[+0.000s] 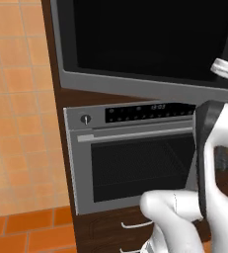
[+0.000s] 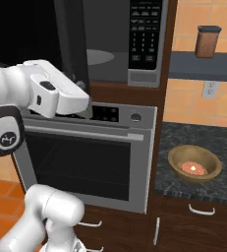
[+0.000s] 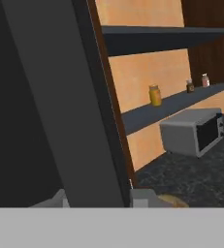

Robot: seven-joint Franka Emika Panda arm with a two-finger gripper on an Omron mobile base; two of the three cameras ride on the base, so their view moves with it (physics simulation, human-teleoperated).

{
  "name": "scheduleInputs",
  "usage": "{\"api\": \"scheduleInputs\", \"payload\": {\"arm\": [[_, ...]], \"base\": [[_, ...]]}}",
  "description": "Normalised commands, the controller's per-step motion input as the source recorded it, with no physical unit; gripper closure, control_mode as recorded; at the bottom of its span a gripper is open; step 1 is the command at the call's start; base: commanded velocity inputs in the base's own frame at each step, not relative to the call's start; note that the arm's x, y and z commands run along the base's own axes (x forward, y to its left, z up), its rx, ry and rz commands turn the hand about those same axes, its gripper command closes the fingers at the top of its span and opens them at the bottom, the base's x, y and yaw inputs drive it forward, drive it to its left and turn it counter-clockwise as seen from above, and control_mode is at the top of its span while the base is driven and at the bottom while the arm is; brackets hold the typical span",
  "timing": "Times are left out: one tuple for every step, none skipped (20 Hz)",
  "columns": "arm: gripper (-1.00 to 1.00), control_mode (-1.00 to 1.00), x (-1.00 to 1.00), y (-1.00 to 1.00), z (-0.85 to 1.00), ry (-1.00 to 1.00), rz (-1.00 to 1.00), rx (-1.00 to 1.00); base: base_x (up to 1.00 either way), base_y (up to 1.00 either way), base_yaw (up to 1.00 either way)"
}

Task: Open the microwave, place the bowl with waffle inside the microwave, then close the microwave door and turn it on.

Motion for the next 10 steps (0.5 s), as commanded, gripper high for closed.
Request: {"api": "scheduleInputs", "payload": {"arm": [[1.0, -1.0, -1.0, 0.25, 0.0, -0.13, -0.36, 0.0], [1.0, -1.0, -1.0, 0.23, 0.0, -0.13, -0.34, 0.0], [1.0, -1.0, -1.0, 0.26, 0.0, -0.13, -0.33, 0.0], [1.0, -1.0, -1.0, 0.36, 0.0, -0.11, -0.33, 0.0], [1.0, -1.0, -1.0, 0.46, 0.0, -0.09, -0.35, 0.0], [1.0, -1.0, -1.0, 0.54, 0.0, -0.11, -0.35, -0.02], [1.0, -1.0, -1.0, 0.59, 0.0, -0.08, -0.36, -0.03], [1.0, -1.0, -1.0, 0.66, 0.0, -0.05, -0.36, -0.04], [1.0, -1.0, -1.0, 0.77, -0.01, -0.01, -0.36, -0.1], [1.0, -1.0, -1.0, 0.79, -0.09, 0.0, -0.36, -0.12]], "base": [[0.0, 0.0, 0.0], [0.0, 0.0, 0.0], [0.0, 0.0, 0.0], [0.0, 0.0, 0.0], [0.0, 0.0, 0.0], [0.0, 0.0, 0.0], [0.0, 0.0, 0.0], [0.0, 0.0, 0.0], [0.0, 0.0, 0.0], [0.0, 0.0, 0.0]]}}
